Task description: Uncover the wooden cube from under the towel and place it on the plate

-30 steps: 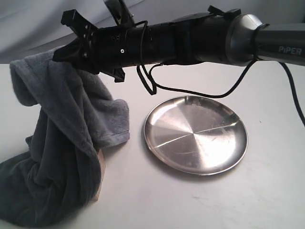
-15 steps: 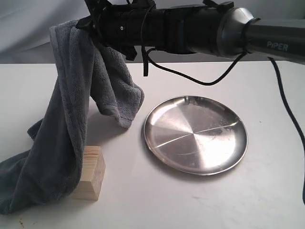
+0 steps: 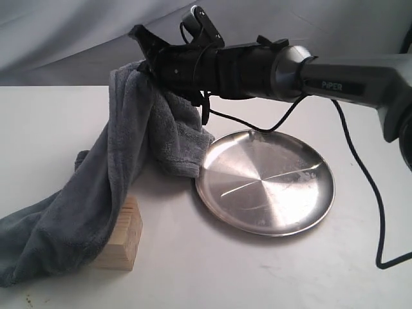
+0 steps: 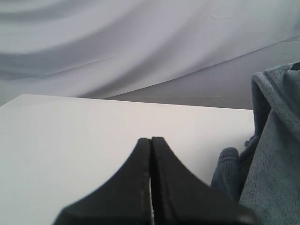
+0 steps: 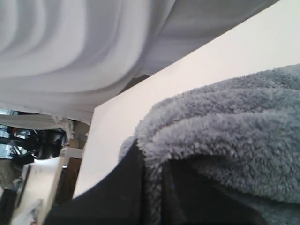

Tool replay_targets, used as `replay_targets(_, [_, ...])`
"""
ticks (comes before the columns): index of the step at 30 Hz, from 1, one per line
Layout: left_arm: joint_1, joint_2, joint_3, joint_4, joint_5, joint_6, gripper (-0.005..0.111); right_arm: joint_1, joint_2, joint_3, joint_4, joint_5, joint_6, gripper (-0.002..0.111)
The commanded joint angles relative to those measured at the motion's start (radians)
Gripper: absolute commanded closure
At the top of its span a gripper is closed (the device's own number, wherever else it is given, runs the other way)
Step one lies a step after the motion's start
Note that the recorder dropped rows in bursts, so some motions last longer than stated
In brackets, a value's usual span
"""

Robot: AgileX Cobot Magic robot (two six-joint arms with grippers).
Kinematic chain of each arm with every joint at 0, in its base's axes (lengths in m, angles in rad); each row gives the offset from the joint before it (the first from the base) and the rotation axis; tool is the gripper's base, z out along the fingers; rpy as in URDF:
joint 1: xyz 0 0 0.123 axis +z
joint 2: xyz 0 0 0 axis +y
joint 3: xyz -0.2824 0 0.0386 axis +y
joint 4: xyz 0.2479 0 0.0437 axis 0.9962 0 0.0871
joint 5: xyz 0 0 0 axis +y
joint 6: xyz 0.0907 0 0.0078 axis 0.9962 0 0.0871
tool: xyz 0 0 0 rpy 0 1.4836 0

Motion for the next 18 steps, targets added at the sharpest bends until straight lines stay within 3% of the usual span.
replay_targets(1, [0.001,-0.003,0.004,0.001,-0.004,-0.003,0.107,-0.006,0.016,-0.005,-0.183,0.024,-0.005,0.09])
replay_targets(6, [0.001,-0.003,0.004,0.001,-0.004,-0.003,0.107,-0.006,0.018,-0.005,-0.239,0.056,-0.005,0.051])
replay_targets(9, [0.001,-0.003,0.004,0.001,-0.004,-0.003,0.107,-0.013,0.018,-0.005,-0.322,0.096,-0.005,0.036])
replay_targets(14, [0.001,-0.003,0.004,0.001,-0.004,-0.003,0.107,-0.034,0.018,-0.005,-0.451,0.198,-0.005,0.025])
replay_targets(18, [0.001,-0.003,0.004,0.001,-0.004,-0.003,0.107,-0.053,0.014,-0.007,-0.608,0.289,-0.005,0.024])
